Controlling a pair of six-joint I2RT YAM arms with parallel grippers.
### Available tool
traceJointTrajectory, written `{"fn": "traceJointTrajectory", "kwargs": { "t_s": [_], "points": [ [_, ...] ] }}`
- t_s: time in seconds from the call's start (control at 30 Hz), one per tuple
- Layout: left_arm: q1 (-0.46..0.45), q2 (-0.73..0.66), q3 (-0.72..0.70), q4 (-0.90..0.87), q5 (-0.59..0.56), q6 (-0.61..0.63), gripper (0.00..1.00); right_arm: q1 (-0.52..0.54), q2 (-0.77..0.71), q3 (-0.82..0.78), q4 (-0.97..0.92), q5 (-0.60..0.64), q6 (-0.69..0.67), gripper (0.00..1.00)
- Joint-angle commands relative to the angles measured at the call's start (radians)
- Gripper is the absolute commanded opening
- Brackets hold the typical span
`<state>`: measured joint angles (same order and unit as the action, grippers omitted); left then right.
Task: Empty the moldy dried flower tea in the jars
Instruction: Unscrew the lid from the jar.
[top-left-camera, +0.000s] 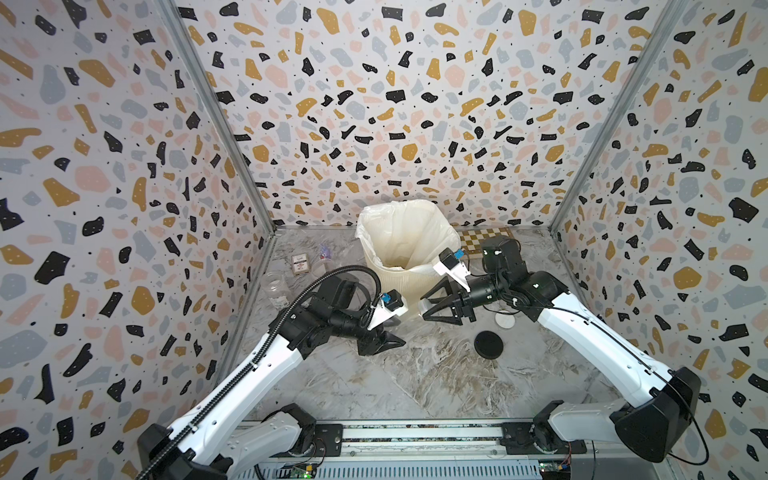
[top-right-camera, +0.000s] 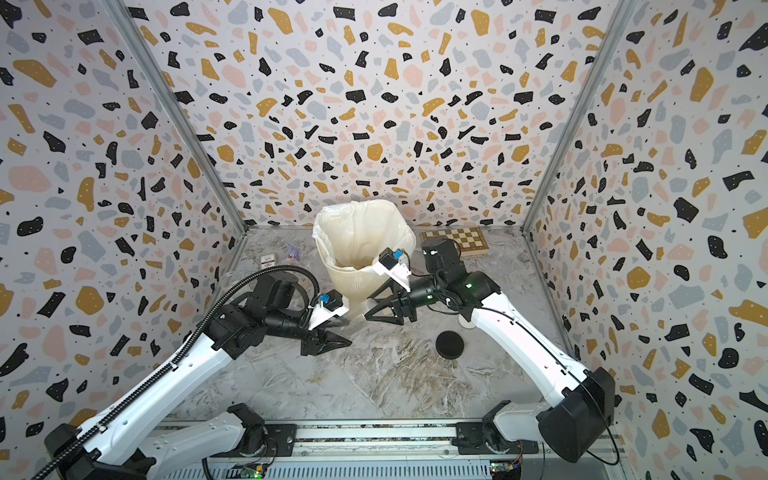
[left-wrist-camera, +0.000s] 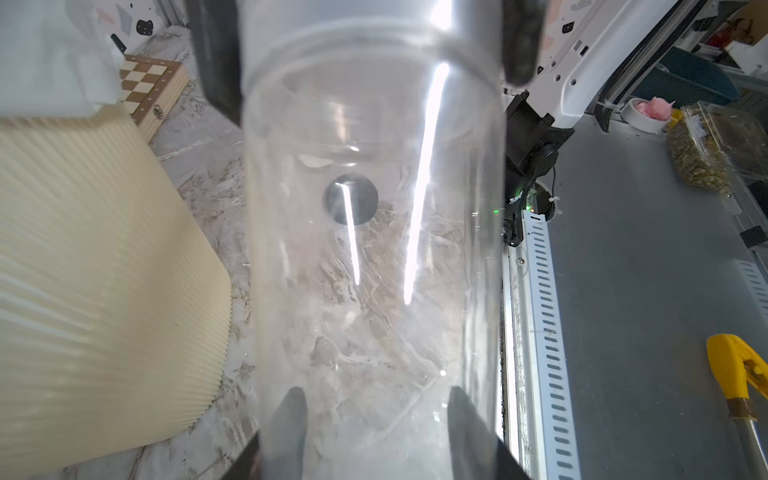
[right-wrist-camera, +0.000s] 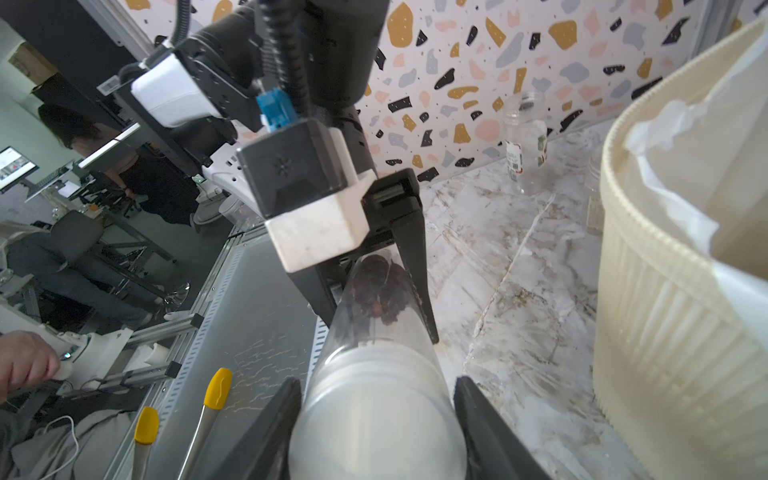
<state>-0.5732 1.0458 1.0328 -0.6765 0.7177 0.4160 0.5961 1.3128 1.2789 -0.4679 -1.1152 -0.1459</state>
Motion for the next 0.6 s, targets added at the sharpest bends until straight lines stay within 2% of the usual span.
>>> {"fn": "traceJointTrajectory", "kwargs": {
  "t_s": [0.0, 0.23, 0.43, 0.57],
  "points": [
    [0.012, 0.006, 0.029, -0.05, 0.014, -0.01, 0.38, -0.032, -0.054, -0.002, -0.01, -0.104, -0.175, 0.29],
    [0.012, 0.035, 0.041, -0.087, 0.061, -0.01, 0.38, -0.043, -0.093, -0.013, -0.011, -0.09, -0.278, 0.29],
    [0.013, 0.039, 0.039, -0.091, 0.068, -0.01, 0.37, -0.078, -0.123, -0.016, 0.01, -0.101, -0.304, 0.29],
    [0.013, 0.043, 0.041, -0.088, 0.057, -0.01, 0.37, -0.076, -0.112, -0.017, 0.016, -0.127, -0.27, 0.31]
  ]
}}
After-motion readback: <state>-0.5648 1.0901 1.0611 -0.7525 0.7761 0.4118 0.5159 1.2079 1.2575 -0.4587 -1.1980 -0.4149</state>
